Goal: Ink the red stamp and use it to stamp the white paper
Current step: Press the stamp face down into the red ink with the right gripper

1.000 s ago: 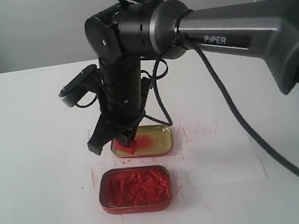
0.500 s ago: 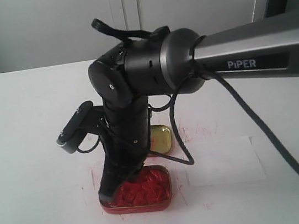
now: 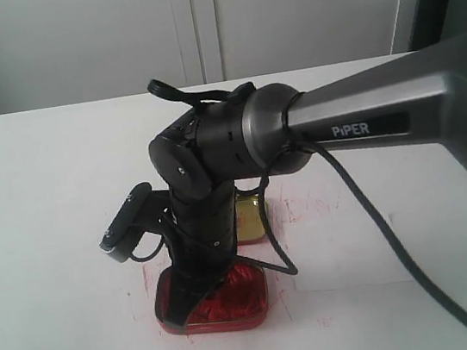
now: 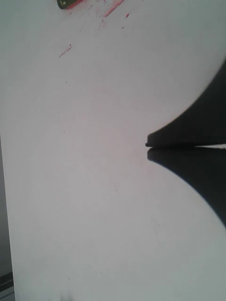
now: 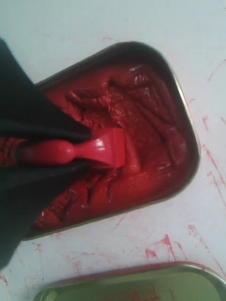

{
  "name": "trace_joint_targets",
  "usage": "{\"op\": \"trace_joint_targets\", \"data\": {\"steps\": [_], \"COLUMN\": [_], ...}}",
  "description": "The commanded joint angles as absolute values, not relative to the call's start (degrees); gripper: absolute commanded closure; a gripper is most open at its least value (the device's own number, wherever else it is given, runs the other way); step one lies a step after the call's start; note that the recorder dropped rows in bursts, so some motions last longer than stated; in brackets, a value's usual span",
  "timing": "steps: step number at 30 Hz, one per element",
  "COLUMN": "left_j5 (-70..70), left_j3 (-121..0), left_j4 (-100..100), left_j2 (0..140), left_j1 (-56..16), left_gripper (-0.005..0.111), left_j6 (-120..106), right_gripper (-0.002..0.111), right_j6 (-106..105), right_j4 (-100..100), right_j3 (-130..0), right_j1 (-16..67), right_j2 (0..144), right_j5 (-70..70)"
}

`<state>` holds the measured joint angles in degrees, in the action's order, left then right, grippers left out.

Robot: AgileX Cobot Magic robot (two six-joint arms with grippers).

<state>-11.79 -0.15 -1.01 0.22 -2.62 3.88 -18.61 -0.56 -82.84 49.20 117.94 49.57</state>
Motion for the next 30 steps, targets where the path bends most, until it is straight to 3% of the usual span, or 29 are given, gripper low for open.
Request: {"op": "trace_joint_targets", "data": {"steps": [1, 30], "left_j5": [-11.6, -11.6], "left_j3": [0.0, 0.0], "left_j4": [-0.9, -0.9], "left_j2": [0.0, 0.0], "left_j1": [-2.5, -2.5], "left_gripper": [0.107, 0.107], "left_j6": [4.0, 4.0], "right_gripper": [0.108, 0.108], "right_j6": [-19.1, -18.9], "right_j4": [-0.7, -0.5], "right_j3": [-82.5, -82.9], "right_j1": [49.4, 49.4], "right_j2": [120.9, 120.8], "right_j5": [51.2, 51.0]}}
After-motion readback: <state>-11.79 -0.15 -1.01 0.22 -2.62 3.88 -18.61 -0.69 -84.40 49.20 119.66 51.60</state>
